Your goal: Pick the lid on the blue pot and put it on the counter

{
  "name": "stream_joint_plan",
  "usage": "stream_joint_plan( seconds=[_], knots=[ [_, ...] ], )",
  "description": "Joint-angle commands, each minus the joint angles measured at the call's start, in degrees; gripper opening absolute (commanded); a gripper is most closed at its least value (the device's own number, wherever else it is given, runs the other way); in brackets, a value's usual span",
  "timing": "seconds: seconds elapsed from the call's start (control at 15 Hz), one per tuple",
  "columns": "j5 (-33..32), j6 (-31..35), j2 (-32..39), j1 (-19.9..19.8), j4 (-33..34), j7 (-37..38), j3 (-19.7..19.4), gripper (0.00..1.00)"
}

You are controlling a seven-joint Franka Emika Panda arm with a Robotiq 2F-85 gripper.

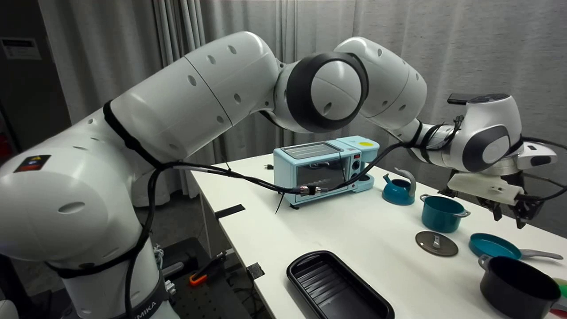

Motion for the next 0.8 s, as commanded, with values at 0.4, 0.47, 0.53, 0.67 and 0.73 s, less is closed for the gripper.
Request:
stream_joint_plan(
  seconds=[0.4,0.47,0.53,0.67,0.73],
  knots=[
    [0.94,-5.47,-17.22,-1.35,-14.65,-8.36,2.53,1.00],
    [1.10,-6.25,-18.63,-1.41,-15.72,-8.85,2.59,1.00],
    [1.42,-6.98,-19.96,-1.54,-16.79,-9.34,2.68,1.00],
    [2.03,-8.33,-22.28,-1.70,-18.61,-10.12,2.69,1.00],
    [1.27,-9.43,-23.47,-2.75,-19.17,-10.35,3.95,1.00]
  ],
)
